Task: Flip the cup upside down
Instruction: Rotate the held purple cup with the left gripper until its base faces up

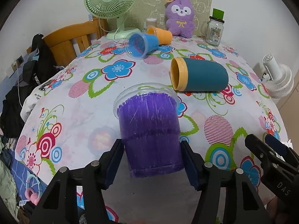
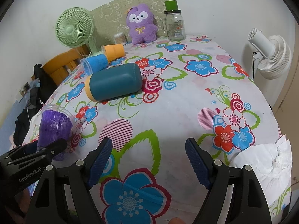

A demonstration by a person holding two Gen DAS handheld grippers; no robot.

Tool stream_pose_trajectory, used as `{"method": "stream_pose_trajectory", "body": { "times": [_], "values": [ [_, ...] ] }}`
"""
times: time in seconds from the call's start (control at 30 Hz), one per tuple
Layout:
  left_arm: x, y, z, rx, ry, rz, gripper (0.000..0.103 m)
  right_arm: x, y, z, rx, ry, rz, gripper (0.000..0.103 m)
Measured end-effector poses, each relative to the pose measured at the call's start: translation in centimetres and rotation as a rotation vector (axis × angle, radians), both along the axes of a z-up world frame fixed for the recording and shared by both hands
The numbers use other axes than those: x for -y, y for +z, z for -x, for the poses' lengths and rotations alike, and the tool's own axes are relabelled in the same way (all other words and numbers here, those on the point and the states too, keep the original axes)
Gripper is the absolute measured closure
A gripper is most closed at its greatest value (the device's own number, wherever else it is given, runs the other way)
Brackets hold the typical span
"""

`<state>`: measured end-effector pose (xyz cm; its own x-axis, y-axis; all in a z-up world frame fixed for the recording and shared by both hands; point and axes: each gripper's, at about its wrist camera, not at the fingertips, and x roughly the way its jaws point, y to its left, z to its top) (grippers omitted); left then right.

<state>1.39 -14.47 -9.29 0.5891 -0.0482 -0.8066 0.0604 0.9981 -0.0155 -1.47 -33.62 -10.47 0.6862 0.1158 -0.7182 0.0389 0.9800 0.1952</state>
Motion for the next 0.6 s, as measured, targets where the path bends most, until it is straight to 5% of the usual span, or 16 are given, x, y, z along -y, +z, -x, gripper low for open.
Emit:
{"method": "stream_pose_trajectory", "body": {
  "times": [0.6],
  "values": [
    [-0.7, 2.1, 1.0, 0.067, 0.011, 0.013, 0.040, -0.5, 0.1, 0.1, 0.000, 0.003, -0.001, 0.020]
  ]
}}
